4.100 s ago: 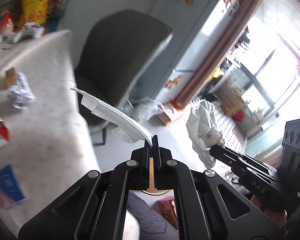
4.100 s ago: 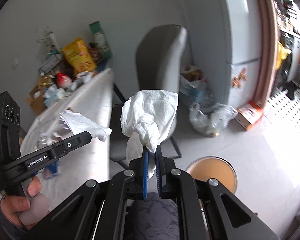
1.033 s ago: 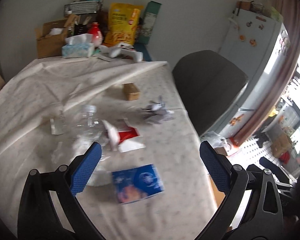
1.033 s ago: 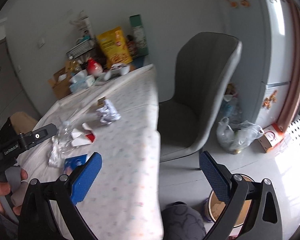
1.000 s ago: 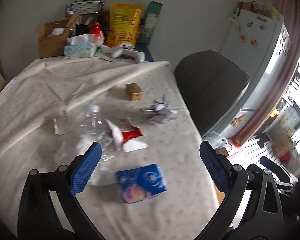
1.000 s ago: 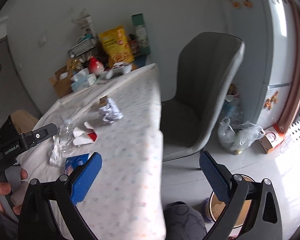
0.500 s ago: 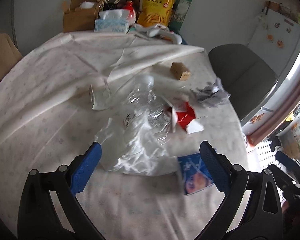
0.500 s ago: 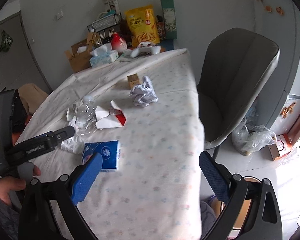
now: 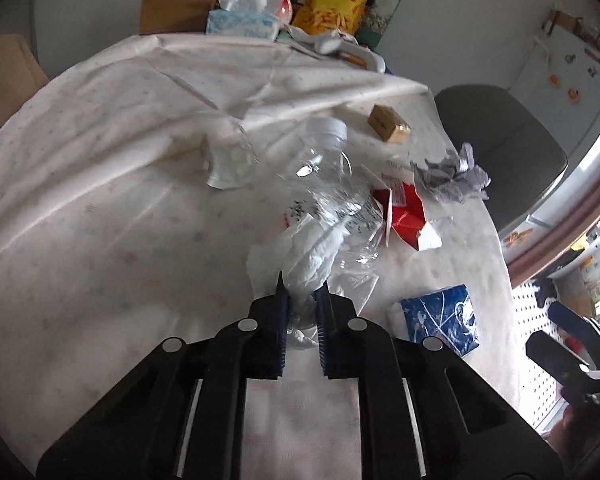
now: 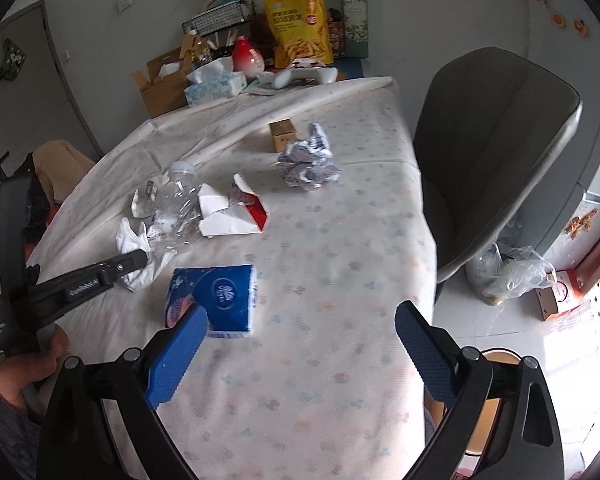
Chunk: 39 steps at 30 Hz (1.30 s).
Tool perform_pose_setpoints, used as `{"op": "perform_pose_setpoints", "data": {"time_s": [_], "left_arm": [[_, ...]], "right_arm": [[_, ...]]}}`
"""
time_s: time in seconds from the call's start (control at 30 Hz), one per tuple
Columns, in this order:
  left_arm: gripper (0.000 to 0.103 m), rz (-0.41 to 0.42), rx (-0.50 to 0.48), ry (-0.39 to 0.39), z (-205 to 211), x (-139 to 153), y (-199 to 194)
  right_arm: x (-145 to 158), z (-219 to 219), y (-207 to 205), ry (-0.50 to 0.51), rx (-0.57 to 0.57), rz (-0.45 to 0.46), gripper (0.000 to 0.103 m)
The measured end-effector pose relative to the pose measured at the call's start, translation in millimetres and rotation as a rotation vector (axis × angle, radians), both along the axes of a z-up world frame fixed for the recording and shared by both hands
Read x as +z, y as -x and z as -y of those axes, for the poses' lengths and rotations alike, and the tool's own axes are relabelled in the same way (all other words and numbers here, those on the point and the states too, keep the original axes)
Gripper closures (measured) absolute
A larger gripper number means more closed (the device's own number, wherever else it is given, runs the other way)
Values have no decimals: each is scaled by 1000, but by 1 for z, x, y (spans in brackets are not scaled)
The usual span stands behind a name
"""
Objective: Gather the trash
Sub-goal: 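Grasp the clear plastic bag with the left gripper while the right gripper grasps the blue Vinda tissue pack, then carry the plastic bag and tissue pack with both grippers over the trash bin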
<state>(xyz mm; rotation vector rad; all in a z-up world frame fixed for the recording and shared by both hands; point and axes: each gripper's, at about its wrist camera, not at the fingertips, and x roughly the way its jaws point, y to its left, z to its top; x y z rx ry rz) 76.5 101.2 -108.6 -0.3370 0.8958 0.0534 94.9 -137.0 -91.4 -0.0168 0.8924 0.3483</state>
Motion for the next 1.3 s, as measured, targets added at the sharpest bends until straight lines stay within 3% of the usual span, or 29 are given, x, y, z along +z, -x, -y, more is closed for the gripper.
{"op": "perform_pose_setpoints", "data": {"time_s": [0.33, 0.73, 0.87, 1.0, 1.3], "left_arm": [[90, 48, 30, 14, -23, 19, 21], [90, 24, 100, -3, -41, 14, 37], [90, 28, 94, -4, -37, 14, 37], [90, 32, 88, 8, -32, 13, 36], [90, 64, 49, 28, -15, 22, 30]], "right_arm": [[-11, -49, -4, 12, 102, -30, 7], [-43, -85, -13, 105, 138, -84, 7], [-44, -88, -12, 148, 158, -70, 32], [-38, -79, -12, 95, 170, -91, 47], [-12, -54, -2, 42, 139, -58, 49]]}}
